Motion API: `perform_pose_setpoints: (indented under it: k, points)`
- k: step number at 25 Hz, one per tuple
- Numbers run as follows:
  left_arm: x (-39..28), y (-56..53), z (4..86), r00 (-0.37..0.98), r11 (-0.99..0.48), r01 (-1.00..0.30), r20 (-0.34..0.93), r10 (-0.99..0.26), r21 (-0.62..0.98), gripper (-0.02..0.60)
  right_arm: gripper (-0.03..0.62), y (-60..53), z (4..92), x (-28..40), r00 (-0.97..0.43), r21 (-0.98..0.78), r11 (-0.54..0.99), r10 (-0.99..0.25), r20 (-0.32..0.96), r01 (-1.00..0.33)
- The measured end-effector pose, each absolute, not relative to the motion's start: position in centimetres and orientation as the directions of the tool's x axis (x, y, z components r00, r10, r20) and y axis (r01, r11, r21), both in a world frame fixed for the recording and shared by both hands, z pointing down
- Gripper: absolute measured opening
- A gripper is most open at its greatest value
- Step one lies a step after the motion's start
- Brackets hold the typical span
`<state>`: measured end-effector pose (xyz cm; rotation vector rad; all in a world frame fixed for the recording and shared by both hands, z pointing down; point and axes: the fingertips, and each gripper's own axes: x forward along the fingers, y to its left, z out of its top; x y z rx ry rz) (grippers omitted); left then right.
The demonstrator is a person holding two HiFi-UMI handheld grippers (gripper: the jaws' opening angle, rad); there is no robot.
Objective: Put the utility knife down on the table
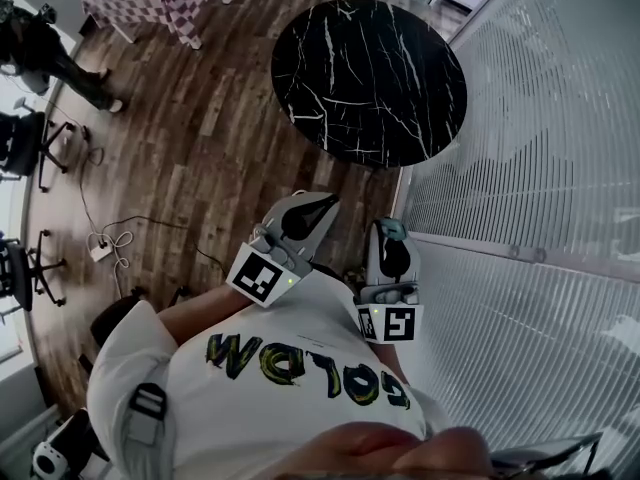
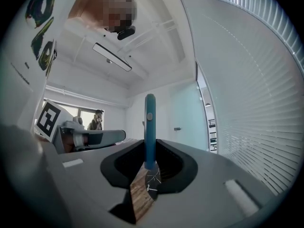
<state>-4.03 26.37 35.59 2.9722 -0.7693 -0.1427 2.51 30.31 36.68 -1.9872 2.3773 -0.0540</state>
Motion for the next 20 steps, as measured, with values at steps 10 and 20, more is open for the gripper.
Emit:
perform_pose_setpoints:
  k: [10, 20]
  points:
    - [-1.8, 20.3, 37.1, 0.862, -0.862, -0.495, -0.063, -0.503, 0.112, 0.000, 0.072, 24.4, 37.8, 4.5, -0.192, -0.031, 0.192, -0.981, 0.006, -0.981]
    - [0.5, 9.5, 36.2, 0.873, -0.876, -0.467, -0.089, -0.479, 0.122, 0.000, 0.072, 13.2, 37.2, 7.0, -0.177, 0.001, 0.177, -0.984, 0.023, -0.984]
